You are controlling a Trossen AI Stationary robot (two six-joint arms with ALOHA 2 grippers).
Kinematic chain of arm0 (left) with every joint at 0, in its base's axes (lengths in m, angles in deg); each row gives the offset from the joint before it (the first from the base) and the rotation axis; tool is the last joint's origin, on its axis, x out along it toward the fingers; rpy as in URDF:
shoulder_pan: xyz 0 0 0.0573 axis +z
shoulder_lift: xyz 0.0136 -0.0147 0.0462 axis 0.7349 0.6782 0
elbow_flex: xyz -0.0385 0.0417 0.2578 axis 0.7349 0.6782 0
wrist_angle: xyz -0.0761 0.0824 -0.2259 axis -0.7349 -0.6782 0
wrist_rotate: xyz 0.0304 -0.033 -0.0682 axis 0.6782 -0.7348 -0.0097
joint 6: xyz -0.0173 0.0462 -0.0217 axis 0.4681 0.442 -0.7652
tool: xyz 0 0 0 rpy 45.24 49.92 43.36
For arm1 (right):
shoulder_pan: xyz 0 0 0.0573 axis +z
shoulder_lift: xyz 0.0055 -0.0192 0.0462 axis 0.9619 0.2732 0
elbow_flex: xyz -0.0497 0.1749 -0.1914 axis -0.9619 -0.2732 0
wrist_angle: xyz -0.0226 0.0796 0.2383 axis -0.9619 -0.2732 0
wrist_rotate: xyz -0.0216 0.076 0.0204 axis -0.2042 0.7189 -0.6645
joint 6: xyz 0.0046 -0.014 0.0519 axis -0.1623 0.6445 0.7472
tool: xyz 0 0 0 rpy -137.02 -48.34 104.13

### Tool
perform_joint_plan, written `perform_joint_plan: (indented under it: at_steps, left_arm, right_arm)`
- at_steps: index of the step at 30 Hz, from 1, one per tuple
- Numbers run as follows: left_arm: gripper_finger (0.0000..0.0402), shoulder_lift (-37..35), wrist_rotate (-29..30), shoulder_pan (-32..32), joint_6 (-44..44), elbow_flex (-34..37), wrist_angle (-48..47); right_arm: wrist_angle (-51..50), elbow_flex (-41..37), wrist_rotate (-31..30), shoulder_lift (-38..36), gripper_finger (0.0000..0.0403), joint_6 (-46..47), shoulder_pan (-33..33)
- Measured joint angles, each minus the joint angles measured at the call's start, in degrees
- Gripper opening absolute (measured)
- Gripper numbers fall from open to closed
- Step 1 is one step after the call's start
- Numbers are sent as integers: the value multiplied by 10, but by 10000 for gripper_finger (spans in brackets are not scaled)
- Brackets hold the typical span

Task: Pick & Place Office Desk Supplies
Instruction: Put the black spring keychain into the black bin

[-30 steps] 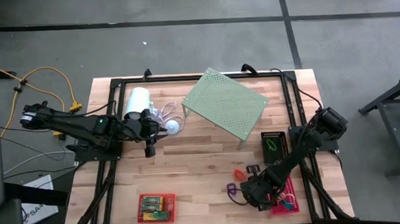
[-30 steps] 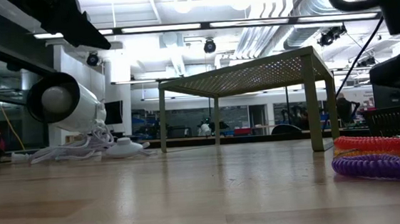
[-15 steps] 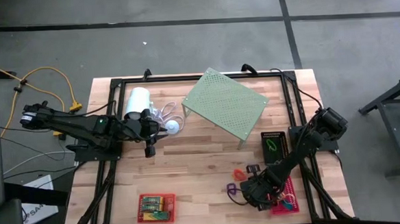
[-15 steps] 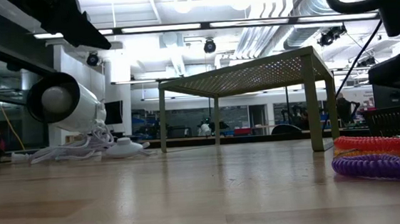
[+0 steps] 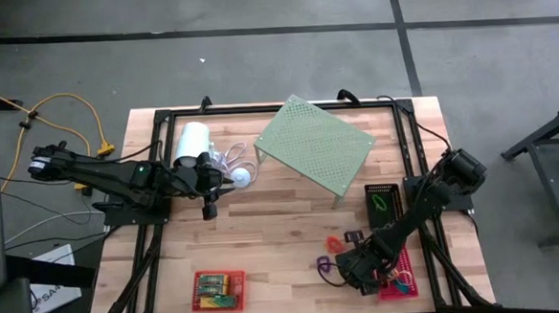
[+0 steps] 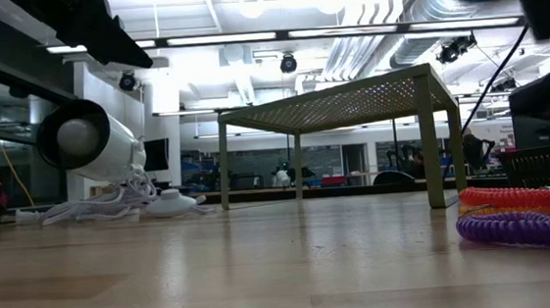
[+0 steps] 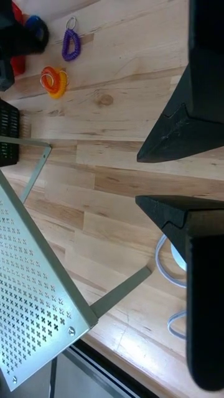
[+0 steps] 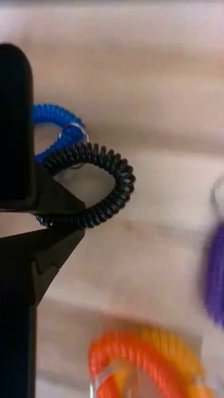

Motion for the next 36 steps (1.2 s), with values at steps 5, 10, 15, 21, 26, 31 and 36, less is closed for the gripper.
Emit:
perform_joint_plan:
  at_steps: [5,10,15,21,26,31,36]
  left_arm:
    - [89,0,0,0,0,0,0]
    - [89,0,0,0,0,0,0]
    - [89,0,0,0,0,0,0]
    - [89,0,0,0,0,0,0]
    - [89,0,0,0,0,0,0]
    - [89,0,0,0,0,0,0]
    - [89,0,0,0,0,0,0]
  right_arm:
    - [-18,0,-11,-68,20,0,-16]
    - [-36,1,-67,-124,20,-1,-26]
    - [-55,1,-85,-132,20,4,-26]
    - [-120,1,-88,-132,19,92,-26]
    - [-189,1,-90,-143,19,177,-27]
    - [-249,1,-121,-174,19,238,-27]
    - [-314,1,-146,-203,19,286,-27]
